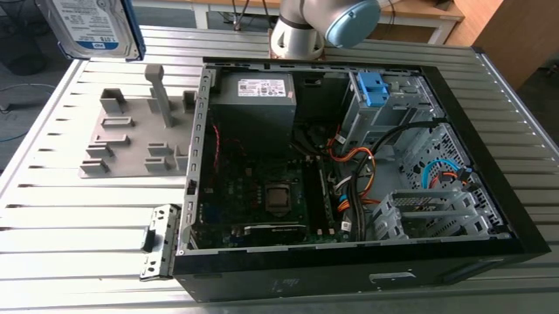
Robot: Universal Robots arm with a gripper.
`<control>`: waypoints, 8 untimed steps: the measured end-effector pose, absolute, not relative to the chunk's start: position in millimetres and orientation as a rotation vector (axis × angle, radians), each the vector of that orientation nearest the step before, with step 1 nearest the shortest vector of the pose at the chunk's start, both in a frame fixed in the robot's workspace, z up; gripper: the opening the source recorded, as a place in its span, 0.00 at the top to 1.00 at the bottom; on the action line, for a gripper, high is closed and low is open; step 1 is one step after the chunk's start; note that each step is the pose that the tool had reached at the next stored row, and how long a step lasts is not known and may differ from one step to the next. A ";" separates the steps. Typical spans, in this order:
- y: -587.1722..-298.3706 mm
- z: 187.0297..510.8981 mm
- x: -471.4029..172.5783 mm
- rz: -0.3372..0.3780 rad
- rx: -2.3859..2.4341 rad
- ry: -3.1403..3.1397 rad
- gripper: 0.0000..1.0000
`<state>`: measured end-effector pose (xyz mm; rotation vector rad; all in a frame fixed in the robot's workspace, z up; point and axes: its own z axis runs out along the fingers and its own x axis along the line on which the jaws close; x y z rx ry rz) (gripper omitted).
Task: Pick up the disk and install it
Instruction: 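Pick up the disk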
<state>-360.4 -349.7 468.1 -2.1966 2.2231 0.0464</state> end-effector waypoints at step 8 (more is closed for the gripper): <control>-354.1 468.1 -360.4 0.046 -2.197 2.223 0.64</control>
